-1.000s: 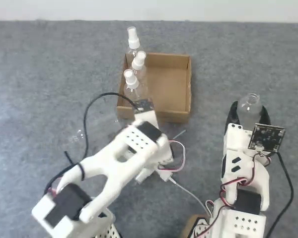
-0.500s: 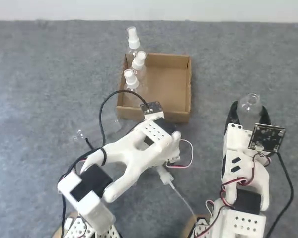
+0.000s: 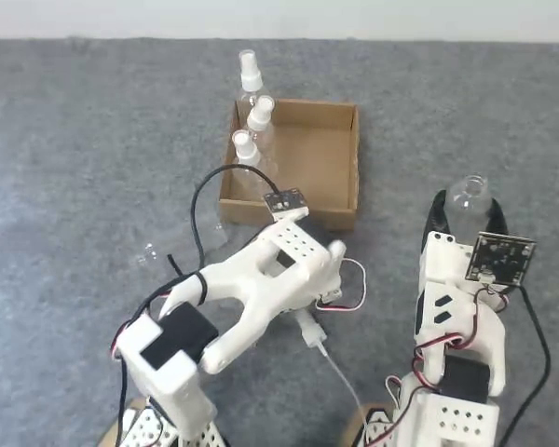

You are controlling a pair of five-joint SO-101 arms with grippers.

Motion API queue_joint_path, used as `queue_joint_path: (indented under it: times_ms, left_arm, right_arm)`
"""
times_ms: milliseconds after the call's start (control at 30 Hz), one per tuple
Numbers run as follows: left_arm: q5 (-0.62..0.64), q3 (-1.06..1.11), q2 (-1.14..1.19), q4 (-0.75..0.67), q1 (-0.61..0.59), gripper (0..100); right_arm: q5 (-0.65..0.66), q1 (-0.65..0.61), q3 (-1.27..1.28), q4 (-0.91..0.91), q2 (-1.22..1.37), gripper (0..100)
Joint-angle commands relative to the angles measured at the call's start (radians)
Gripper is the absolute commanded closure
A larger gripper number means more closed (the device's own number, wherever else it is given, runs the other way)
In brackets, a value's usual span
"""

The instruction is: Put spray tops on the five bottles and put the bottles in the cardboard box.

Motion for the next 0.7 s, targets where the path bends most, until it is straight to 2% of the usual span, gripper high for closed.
queue_joint_path:
  times_ms: [0, 133, 333, 667]
  left_arm:
    - [0.003, -0.099, 0.009, 0.169, -0.023, 81]
    - [-0.029, -0.136, 0.009, 0.259, -0.026, 81]
    - [-0.04, -0.136, 0.011, 0.267, -0.021, 81]
    - [0.003, -0.035, 0.012, 0.058, -0.02, 81]
  right_arm:
    - [-0.009, 0.007, -0.02, -0.025, -0.019, 93.6]
    - [-0.009, 0.007, -0.02, -0.025, -0.019, 93.6]
    - [-0.009, 0.007, -0.02, -0.025, -0.019, 93.6]
    - [-0.009, 0.004, -0.02, -0.025, -0.019, 93.6]
